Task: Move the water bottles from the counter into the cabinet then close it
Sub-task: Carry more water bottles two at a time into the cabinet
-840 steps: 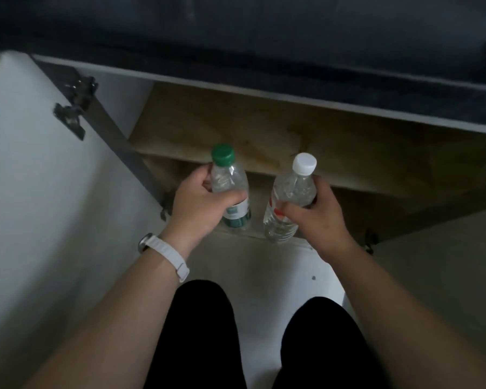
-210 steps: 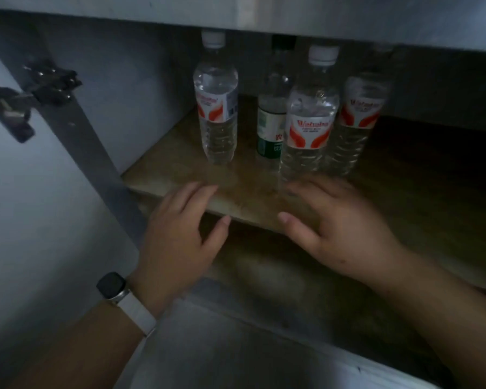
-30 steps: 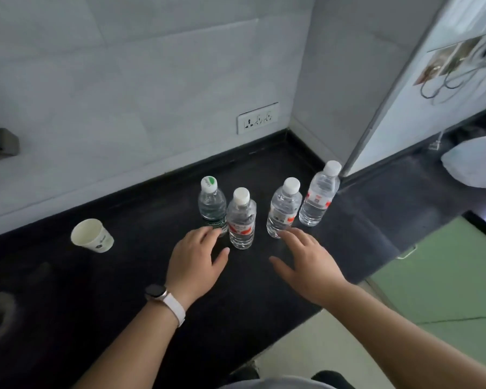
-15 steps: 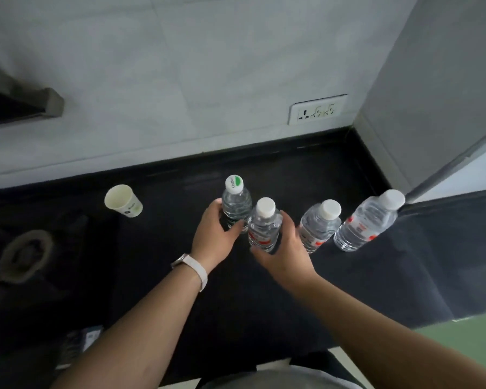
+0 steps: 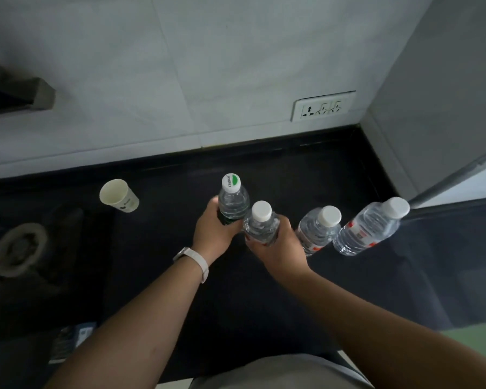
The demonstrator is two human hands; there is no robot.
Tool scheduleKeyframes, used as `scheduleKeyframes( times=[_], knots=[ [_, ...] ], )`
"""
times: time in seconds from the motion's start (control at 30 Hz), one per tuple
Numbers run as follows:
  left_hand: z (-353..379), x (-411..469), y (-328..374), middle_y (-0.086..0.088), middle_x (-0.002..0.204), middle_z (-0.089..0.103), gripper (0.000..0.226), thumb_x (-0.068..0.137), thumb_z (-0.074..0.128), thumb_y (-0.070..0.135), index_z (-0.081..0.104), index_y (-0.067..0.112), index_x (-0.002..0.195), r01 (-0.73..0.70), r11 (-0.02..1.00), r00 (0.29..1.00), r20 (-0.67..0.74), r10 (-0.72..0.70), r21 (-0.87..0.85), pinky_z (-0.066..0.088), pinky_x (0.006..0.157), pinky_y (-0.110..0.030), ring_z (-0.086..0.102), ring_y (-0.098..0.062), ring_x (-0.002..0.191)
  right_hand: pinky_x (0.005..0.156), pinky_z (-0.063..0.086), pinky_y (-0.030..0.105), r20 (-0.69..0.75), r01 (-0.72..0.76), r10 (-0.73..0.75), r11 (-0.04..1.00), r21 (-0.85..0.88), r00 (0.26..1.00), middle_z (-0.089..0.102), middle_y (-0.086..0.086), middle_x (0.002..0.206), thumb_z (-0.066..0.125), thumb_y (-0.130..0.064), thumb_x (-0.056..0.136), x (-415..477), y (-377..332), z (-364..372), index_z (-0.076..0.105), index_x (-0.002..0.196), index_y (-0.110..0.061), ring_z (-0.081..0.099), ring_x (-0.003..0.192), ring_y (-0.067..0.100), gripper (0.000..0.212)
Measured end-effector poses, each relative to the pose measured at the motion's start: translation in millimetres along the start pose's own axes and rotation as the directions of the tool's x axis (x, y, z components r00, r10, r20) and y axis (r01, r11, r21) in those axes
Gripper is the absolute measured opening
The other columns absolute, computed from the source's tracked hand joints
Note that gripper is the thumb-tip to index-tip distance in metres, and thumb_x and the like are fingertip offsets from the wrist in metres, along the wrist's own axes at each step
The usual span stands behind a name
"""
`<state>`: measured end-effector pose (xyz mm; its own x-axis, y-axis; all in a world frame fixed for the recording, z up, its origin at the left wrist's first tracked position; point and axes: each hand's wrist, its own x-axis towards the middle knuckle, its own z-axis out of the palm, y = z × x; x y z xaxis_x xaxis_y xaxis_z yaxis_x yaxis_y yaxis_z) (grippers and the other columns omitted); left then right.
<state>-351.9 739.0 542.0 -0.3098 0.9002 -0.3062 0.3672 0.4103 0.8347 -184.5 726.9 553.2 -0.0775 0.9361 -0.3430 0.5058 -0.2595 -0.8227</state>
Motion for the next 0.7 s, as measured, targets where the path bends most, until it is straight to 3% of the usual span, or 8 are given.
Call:
scheduleKeyframes(
  times=[0.3,0.7],
  knots=[
    [-15,-9,-19,0.022,0.113,0.065,0.063,0.075,0.088,0.034,0.056,0.034,0.129,-0.072,0.997,0.996,0.052,0.073,-0.026,0.047,0.085,-0.017,0.061,0.004,0.104,0.083,0.051,0.03,-0.107,-0.044,0.047,0.999,0.03,0.993,0.06,-0.019,0.1,0.081,-0.036,0.074,-27,-5,1,0.045,0.117,-0.034,0.059,0.092,0.002,0.056],
    [-52,-62,-47,0.019,0.108,0.068,0.056,0.072,0.09,0.027,0.057,0.041,0.115,-0.131,0.99,0.988,-0.086,0.126,-0.056,0.051,0.087,-0.022,0.064,0.002,0.102,0.079,0.05,0.028,-0.069,0.036,-0.035,0.999,0.008,0.997,0.063,-0.015,0.098,0.083,-0.034,0.073,-64,-9,8,0.048,0.108,-0.036,0.062,0.093,0.004,0.049]
  ],
)
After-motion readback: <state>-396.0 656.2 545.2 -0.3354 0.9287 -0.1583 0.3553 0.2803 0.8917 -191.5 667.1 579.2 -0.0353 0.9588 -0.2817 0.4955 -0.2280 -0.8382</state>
